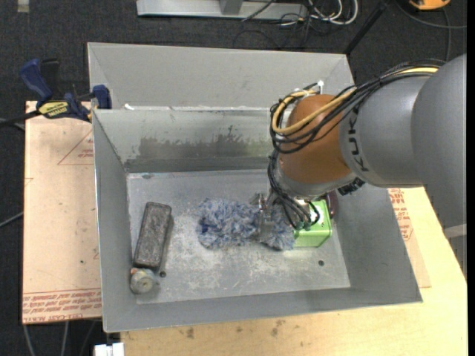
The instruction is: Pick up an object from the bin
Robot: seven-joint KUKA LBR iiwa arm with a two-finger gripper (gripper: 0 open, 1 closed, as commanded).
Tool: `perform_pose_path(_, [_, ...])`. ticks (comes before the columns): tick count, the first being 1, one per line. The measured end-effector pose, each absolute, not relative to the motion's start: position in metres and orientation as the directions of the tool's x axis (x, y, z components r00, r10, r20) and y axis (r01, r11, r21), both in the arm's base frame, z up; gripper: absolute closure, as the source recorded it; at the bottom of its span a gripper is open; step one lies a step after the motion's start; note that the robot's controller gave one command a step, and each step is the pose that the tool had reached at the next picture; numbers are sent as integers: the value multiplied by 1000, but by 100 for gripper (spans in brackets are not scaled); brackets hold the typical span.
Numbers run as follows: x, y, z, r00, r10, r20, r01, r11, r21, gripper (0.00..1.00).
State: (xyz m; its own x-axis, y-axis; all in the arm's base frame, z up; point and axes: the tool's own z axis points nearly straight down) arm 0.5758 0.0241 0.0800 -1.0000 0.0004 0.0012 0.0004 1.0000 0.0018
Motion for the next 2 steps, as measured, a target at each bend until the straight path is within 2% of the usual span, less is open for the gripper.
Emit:
perform_pose_path(1, [576,24,80,-1000,0,1,0,1000,2,100])
perform_pose_path(2, [604,22,200,-1000,-17,-3,-17,1000,1,100])
